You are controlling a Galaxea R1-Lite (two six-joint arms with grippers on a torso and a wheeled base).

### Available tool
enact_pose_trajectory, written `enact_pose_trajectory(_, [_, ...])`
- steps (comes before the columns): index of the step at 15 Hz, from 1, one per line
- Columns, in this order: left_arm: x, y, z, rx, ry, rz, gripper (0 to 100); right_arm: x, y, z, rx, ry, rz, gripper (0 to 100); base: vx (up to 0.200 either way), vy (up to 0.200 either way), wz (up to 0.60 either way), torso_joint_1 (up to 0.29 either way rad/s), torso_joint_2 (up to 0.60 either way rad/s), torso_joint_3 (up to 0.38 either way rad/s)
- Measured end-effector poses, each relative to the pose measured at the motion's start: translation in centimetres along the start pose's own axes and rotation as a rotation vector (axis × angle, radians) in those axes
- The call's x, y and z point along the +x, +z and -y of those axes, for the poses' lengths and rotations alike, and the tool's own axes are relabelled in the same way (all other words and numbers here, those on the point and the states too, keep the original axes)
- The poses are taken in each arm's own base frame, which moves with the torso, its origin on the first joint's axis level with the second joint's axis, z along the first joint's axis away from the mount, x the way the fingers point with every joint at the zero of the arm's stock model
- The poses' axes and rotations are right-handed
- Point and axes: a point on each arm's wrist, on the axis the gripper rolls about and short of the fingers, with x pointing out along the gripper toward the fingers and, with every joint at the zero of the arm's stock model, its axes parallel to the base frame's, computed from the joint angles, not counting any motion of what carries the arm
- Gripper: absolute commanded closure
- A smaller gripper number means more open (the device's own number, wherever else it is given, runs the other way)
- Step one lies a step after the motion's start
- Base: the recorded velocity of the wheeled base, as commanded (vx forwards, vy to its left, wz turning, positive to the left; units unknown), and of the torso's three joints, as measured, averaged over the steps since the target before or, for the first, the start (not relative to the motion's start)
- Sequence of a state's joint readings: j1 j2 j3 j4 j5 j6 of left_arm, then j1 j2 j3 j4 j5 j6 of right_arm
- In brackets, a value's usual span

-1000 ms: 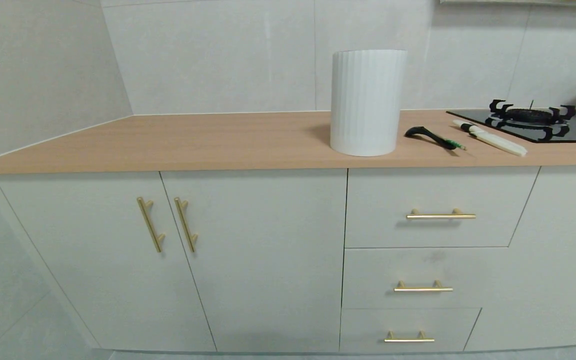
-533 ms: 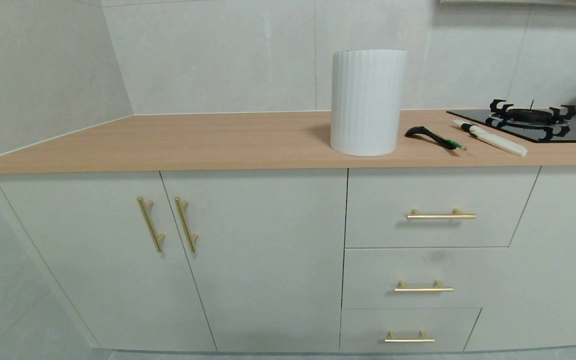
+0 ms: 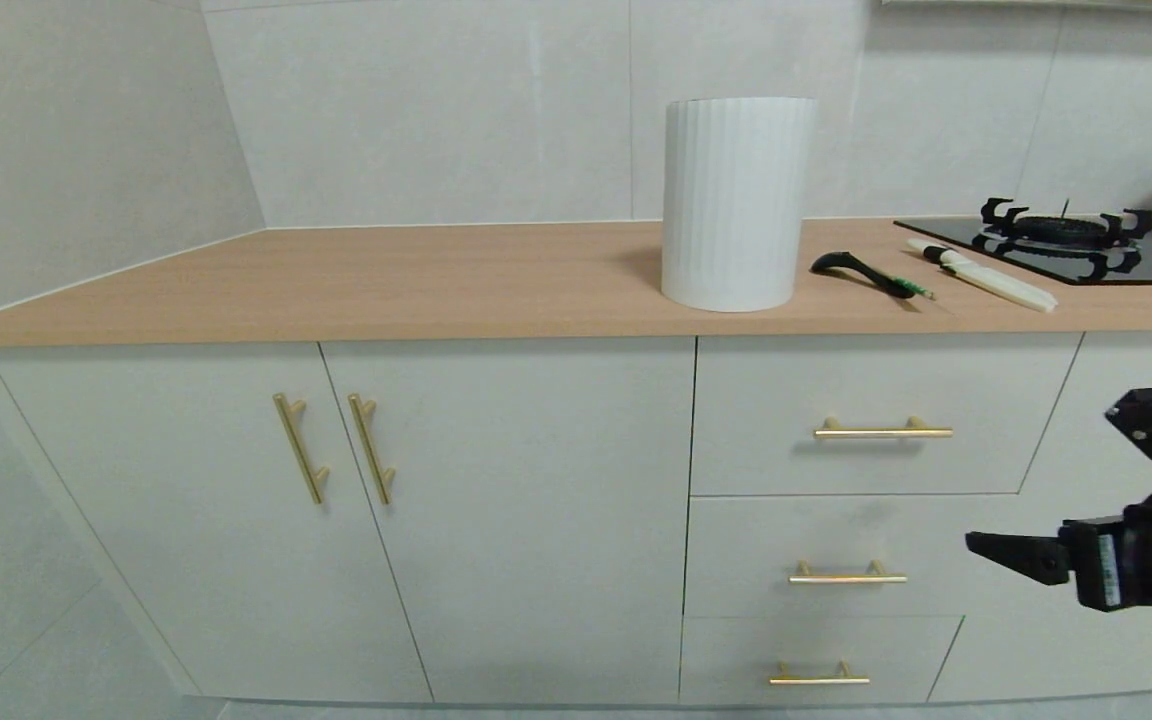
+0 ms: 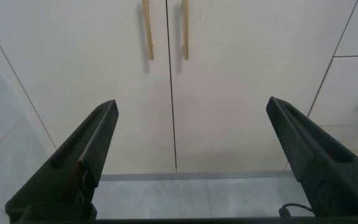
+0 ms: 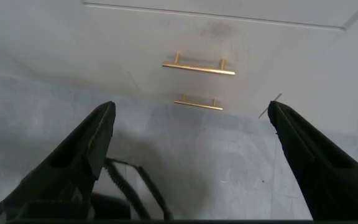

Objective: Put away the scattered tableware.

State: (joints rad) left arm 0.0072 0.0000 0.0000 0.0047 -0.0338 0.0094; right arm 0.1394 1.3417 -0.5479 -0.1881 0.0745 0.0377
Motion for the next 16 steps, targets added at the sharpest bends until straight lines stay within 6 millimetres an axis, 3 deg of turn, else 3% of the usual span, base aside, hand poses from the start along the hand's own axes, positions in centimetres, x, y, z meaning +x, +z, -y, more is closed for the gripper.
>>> enact_pose_trajectory(3, [0.0,0.0,0.0,0.000,0.000,0.000,0,6.1,-0.5,0.7,-0.020,-0.018,-0.084,0,0.000,0.000,0.00,0.000,0.00,0.000])
enact_pose_trajectory(8, [0.0,0.0,0.0,0.000,0.000,0.000,0,14.9,-4.5,2.1,-0.024,-0.077,-0.211,0,0.000,0.000,0.00,0.000,0.00,0.000])
enact_pose_trajectory(11, [0.0,0.0,0.0,0.000,0.000,0.000,0,18.2,-6.1,2.6,0.026,-0.110,-0.161,0,0.000,0.000,0.00,0.000,0.00,0.000])
enact_pose_trajectory(16, [0.0,0.0,0.0,0.000,0.000,0.000,0,21.8,-8.0,3.3,0.046,-0.196,-0.084,0,0.000,0.000,0.00,0.000,0.00,0.000])
